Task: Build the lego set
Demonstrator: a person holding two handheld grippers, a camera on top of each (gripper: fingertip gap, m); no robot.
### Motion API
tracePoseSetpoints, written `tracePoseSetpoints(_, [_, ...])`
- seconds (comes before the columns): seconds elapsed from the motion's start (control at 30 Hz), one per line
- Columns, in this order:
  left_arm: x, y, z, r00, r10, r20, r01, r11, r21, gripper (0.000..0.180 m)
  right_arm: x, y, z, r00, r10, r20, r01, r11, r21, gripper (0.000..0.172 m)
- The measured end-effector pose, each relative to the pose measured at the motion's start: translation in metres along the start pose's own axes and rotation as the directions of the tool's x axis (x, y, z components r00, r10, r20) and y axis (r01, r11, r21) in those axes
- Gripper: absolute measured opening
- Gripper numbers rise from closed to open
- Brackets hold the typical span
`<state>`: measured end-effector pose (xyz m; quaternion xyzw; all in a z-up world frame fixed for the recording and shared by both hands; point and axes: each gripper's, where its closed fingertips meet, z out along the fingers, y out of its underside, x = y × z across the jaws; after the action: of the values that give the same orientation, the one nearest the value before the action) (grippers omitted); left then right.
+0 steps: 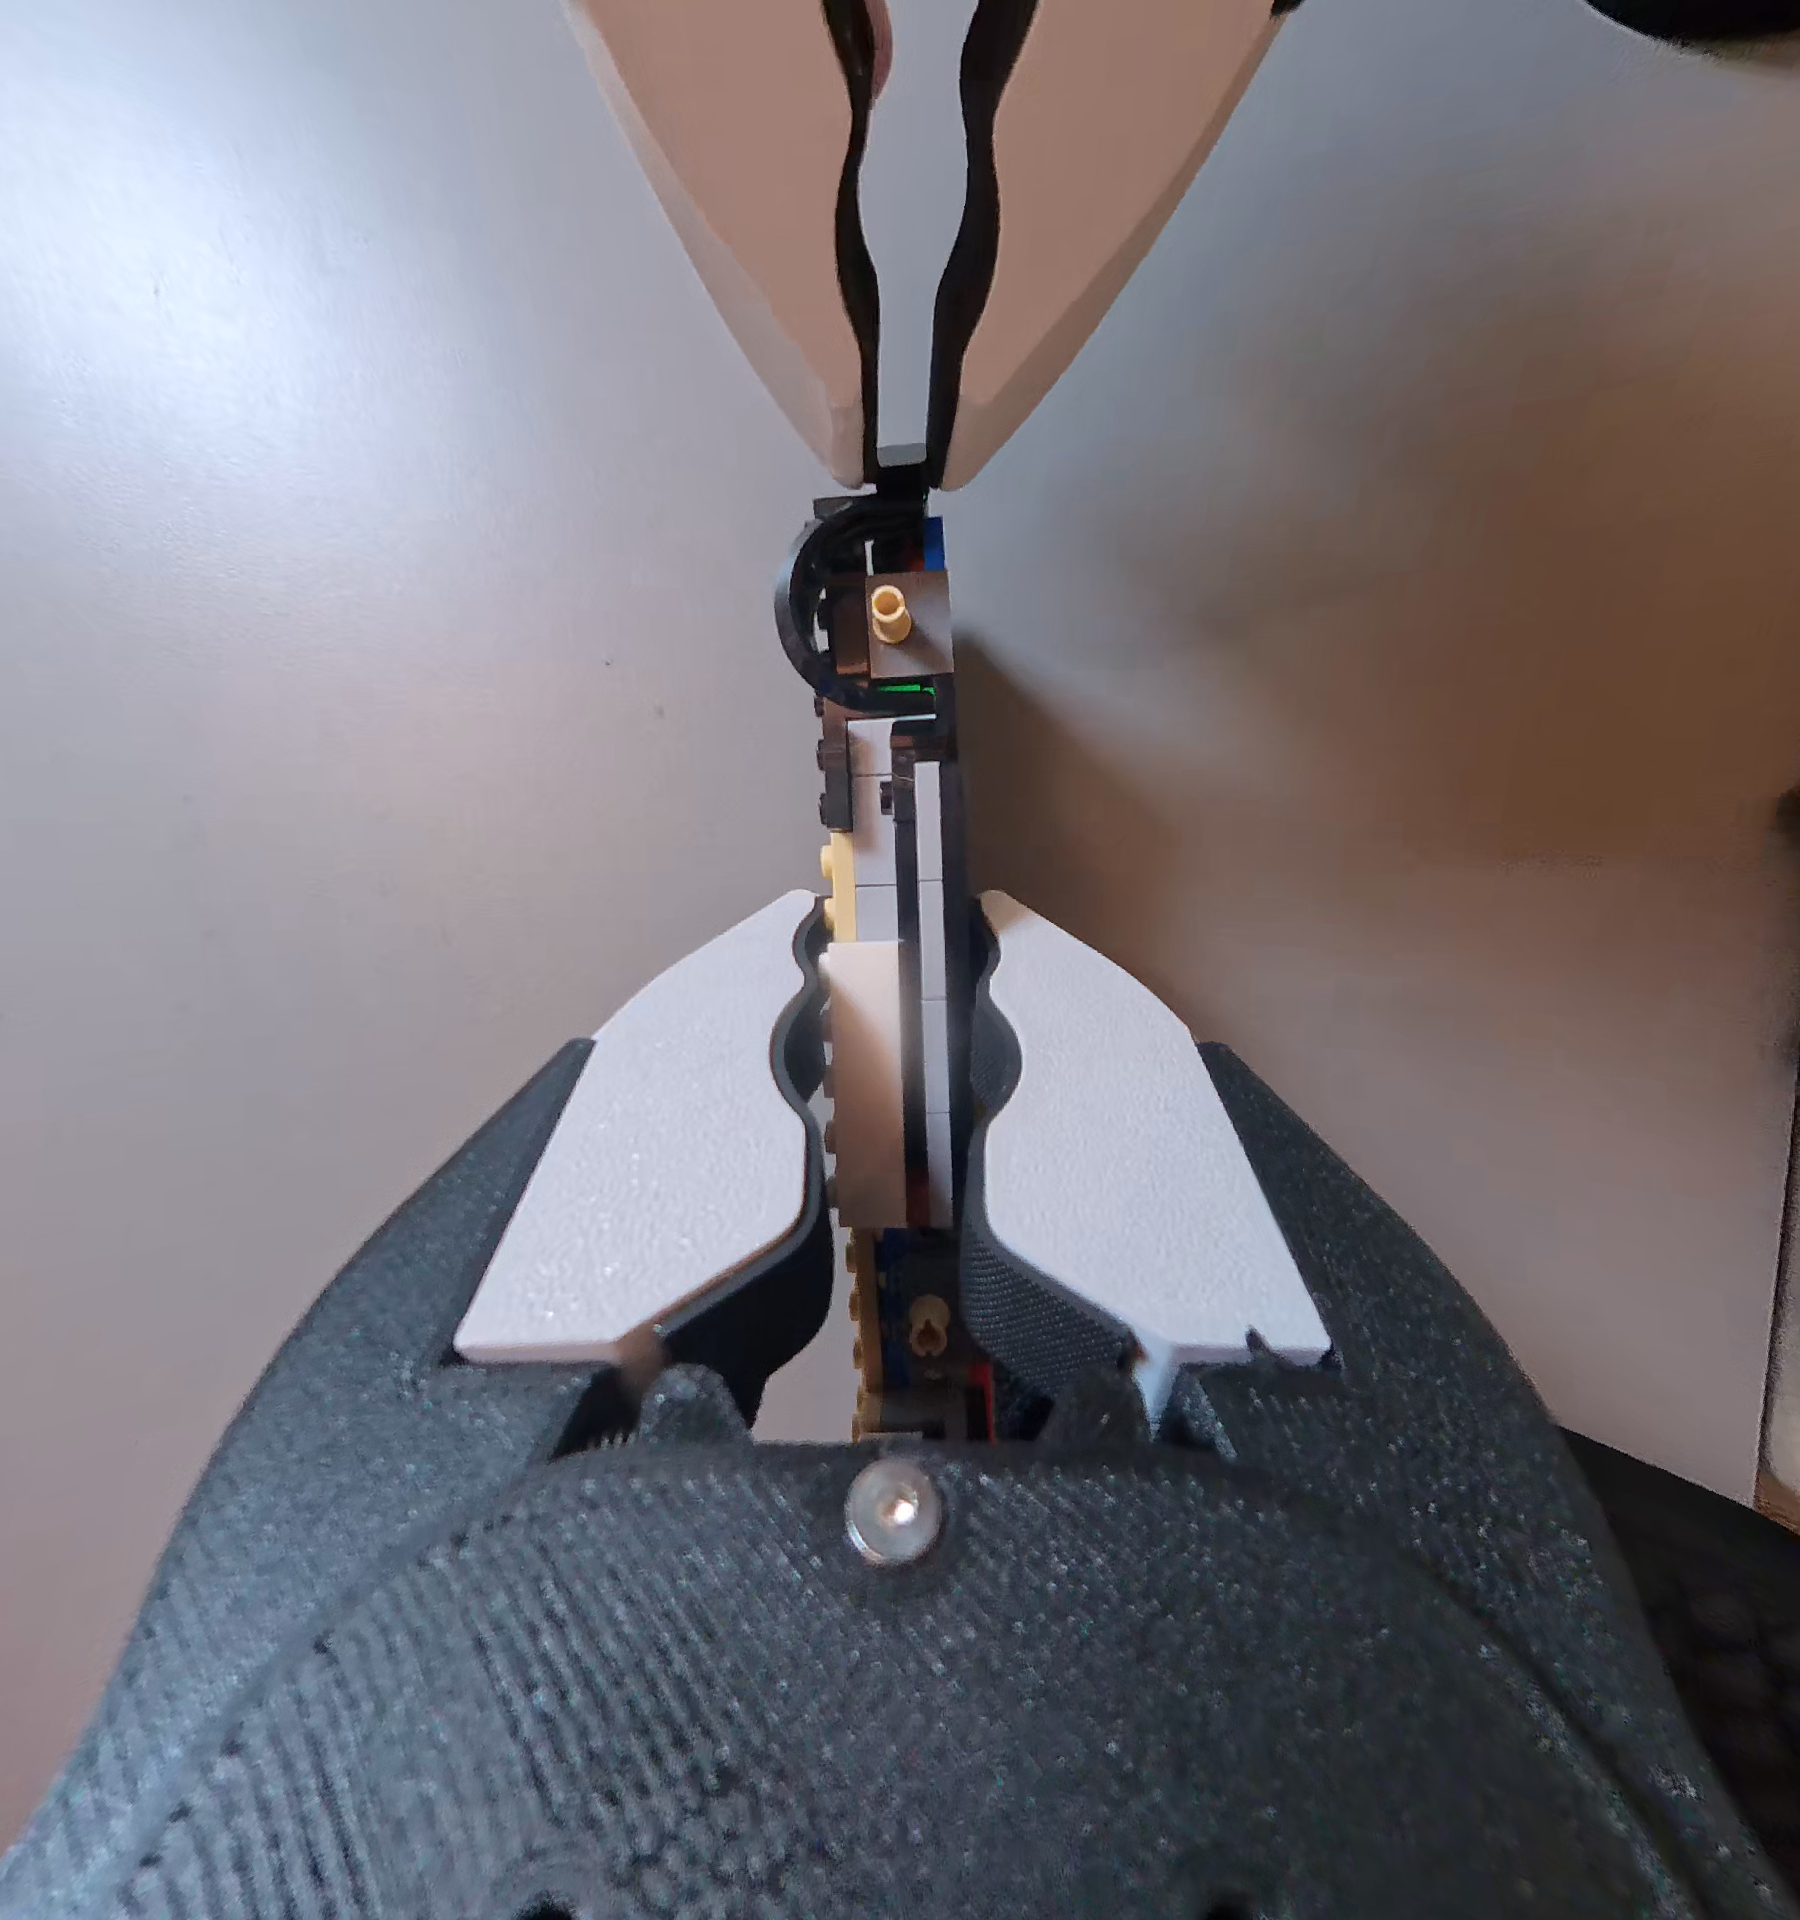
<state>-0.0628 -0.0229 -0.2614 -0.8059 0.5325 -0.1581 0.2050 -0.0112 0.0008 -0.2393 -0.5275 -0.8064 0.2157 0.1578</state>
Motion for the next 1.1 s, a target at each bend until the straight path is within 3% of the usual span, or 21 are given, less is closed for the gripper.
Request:
tracePoseSetpoints(0.27, [0.0, 0.0, 0.0, 1.0, 0.01, 0.004, -0.01, 1.0, -0.006, 0.024, -0.001, 0.001, 0.001, 1.0, -0.002, 0.026, 0.004, 0.998, -0.069, 0.008])
tracePoseSetpoints(0.57, [0.0, 0.002, -0.001, 1.0, -0.003, -0.01, 0.003, 1.0, 0.002, 0.024, -0.001, -0.002, -0.001, 1.0, 0.027, 0.01, -0.027, 0.999, -0.027, 0.013])
tracePoseSetpoints(0.63, [0.0, 0.002, -0.001, 1.0, 0.0, -0.01, 0.0, 1.0, 0.002, 0.024, -0.003, -0.008, -0.012, 0.997, 0.073, 0.03, -0.075, 0.995, 0.069, 0.026])
tracePoseSetpoints(0.9, [-0.004, 0.0, -0.01, 0.999, -0.02, -0.041, 0.023, 0.997, 0.074, 0.024, -0.008, 0.015, -0.028, 0.961, 0.268, -0.067, -0.22, 0.889, 0.402, 0.026])
tracePoseSetpoints(1.03, [0.001, -0.021, -0.029, 0.991, -0.046, -0.128, 0.076, 0.968, 0.239, 0.024, -0.013, 0.003, -0.044, 0.949, 0.294, -0.112, -0.188, 0.816, 0.546, 0.024])
tracePoseSetpoints(1.1, [0.007, -0.039, -0.046, 0.974, -0.061, -0.216, 0.14, 0.917, 0.373, 0.024, -0.014, -0.009, -0.063, 0.948, 0.276, -0.158, -0.126, 0.781, 0.612, 0.025])
